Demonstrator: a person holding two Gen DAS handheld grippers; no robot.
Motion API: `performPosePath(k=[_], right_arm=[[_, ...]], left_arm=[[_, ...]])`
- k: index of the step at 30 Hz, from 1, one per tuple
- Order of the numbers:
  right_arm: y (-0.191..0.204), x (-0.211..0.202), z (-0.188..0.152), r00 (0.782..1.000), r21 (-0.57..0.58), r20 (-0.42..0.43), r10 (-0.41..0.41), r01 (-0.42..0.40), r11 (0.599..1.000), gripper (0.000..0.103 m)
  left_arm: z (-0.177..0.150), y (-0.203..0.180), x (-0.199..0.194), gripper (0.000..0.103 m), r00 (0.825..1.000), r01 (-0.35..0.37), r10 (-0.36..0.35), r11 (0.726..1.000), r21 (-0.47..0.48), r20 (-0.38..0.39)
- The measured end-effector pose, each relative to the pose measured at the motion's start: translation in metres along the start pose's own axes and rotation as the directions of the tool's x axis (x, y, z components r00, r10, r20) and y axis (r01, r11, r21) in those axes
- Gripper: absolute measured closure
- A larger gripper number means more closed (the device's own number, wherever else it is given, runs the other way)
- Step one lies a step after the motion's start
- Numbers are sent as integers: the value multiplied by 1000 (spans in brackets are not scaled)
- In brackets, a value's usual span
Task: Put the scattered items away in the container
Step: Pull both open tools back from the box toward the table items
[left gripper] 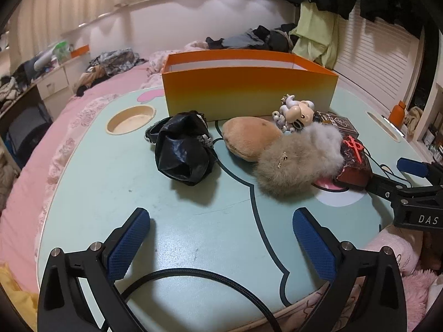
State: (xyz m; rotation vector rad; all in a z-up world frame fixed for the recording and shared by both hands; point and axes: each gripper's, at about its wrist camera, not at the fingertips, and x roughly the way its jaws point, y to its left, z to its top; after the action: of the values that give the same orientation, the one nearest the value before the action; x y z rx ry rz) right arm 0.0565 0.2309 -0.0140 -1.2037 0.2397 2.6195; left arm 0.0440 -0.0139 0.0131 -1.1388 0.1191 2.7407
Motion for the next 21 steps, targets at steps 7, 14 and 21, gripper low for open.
performPosePath(k=[7, 14, 21], right_arm=[[-1, -1, 1, 1000, 0, 0, 0, 0, 1000, 0], [1, -1, 1, 1000, -2, 1, 3, -3, 1000, 0], [1, -1, 1, 1000, -1, 2, 3, -3, 1000, 0]], left_arm=[[0, -1, 0, 0, 1000, 13, -13, 1000, 14, 7], [0, 1, -4, 0, 999, 37, -37, 999, -4, 21], [8, 40, -31, 1, 985, 51, -30, 991, -121, 167]])
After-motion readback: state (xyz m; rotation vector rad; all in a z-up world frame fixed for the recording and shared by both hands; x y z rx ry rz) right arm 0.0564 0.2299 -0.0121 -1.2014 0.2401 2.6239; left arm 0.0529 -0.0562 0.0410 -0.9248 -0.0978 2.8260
